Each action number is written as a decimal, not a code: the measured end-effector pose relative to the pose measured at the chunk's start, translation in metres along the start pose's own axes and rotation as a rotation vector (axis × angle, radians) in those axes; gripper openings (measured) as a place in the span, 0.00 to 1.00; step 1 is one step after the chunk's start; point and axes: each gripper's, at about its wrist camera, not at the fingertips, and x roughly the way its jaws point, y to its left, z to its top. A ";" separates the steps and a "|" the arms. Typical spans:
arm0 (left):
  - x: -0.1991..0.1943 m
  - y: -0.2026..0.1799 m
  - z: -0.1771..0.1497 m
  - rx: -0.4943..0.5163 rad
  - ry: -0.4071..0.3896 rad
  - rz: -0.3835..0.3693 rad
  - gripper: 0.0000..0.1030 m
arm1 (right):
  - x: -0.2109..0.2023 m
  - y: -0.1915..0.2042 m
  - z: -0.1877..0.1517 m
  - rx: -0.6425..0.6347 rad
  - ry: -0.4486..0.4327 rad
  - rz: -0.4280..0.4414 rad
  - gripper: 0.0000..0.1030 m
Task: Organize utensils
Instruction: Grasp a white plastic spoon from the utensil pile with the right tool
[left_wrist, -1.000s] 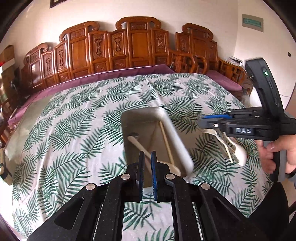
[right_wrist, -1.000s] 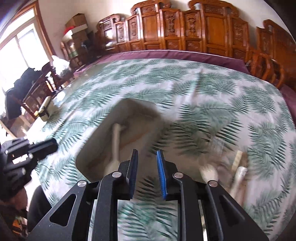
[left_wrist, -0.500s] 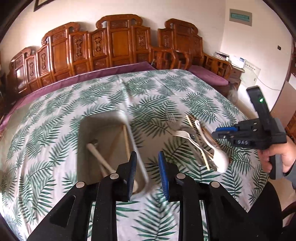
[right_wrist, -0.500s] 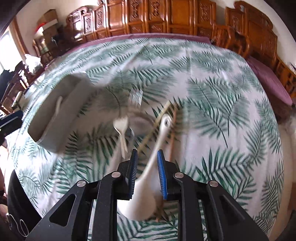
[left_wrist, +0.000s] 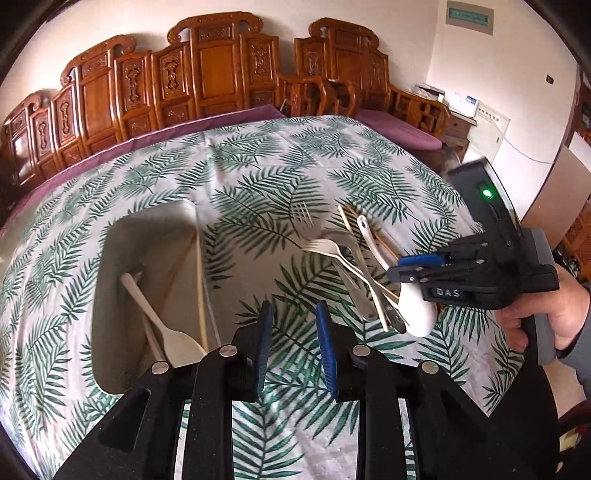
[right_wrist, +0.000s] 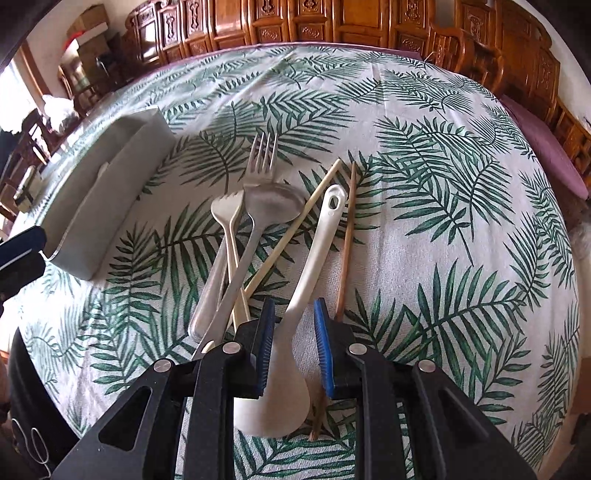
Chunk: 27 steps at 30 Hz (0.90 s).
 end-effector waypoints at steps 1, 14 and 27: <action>0.001 -0.002 -0.001 0.003 0.004 -0.001 0.22 | 0.003 0.001 0.001 0.001 0.015 -0.006 0.23; 0.018 -0.015 -0.002 0.015 0.044 -0.015 0.22 | -0.013 -0.009 -0.015 0.020 -0.001 0.000 0.10; 0.047 -0.055 0.013 0.051 0.070 -0.051 0.22 | -0.068 -0.040 -0.045 0.090 -0.100 0.028 0.10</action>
